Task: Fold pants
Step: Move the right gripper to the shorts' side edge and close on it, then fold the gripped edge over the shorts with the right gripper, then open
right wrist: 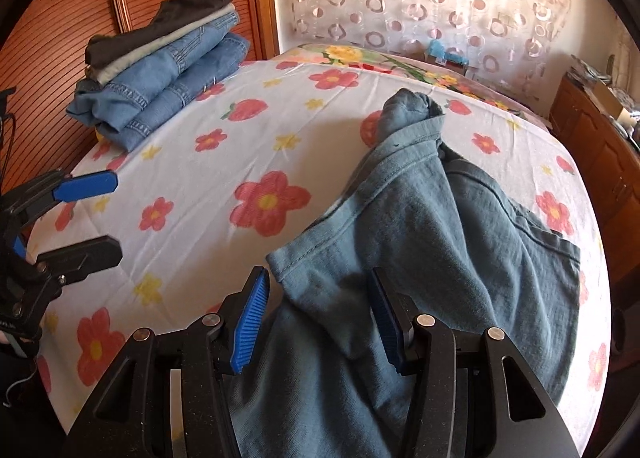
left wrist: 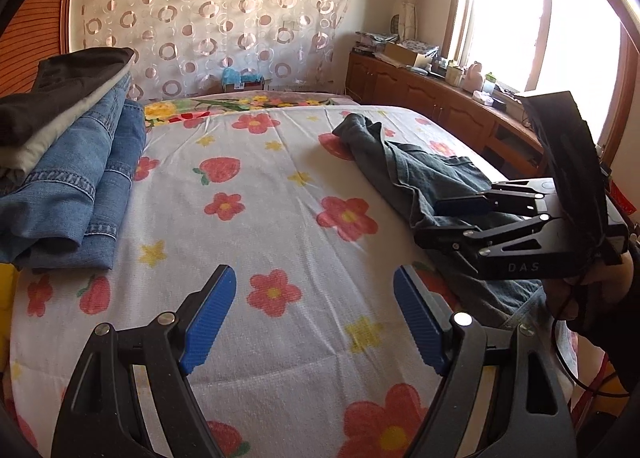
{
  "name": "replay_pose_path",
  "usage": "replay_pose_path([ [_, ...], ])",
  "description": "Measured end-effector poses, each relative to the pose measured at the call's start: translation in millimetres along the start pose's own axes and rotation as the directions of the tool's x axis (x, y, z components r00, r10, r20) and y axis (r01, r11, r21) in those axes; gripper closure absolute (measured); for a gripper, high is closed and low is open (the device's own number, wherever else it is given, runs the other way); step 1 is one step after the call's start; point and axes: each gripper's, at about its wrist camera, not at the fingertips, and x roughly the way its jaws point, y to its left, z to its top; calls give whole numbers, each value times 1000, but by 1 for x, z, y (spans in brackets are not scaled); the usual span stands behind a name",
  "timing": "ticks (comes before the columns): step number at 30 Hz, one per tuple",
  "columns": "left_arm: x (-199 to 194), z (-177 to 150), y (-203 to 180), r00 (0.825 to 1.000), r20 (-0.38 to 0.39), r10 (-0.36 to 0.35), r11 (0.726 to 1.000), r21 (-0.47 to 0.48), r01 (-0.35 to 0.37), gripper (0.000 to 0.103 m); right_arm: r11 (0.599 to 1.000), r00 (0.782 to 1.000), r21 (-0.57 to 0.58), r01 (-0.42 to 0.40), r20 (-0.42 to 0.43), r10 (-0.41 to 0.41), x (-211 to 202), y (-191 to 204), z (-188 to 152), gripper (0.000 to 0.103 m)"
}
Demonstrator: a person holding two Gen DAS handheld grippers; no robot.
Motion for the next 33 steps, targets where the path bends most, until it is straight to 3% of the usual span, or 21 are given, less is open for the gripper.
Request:
replay_pose_path([
  [3, -1, 2, -2, 1000, 5, -3, 1000, 1, 3, 21, 1000, 1000, 13, -2, 14, 2, -4, -5, 1, 53],
  [4, -1, 2, -3, 1000, 6, -4, 1000, 3, 4, 21, 1000, 1000, 9, -8, 13, 8, -4, -5, 1, 75],
  [5, -1, 3, -4, 1000, 6, -5, 1000, 4, 4, 21, 1000, 1000, 4, -17, 6, 17, -3, -5, 1, 83],
  [8, 0, 3, -8, 1000, 3, -11, 1000, 10, 11, 21, 999, 999, 17, -43, 26, 42, -6, -8, 1, 93],
  [16, 7, 7, -27, 999, -9, -34, 998, 45, 35, 21, 995, 989, 80, -61, 136, 50, -42, -39, 4, 95],
  [28, 21, 7, -56, 997, -45, -68, 993, 98, 72, 21, 983, 986, 149, 111, 109, -128, -48, -103, -1, 95],
  [33, 23, 5, -58, 996, -55, -64, 993, 96, 69, 21, 968, 982, 203, 146, 91, -167, -41, -124, -2, 95],
])
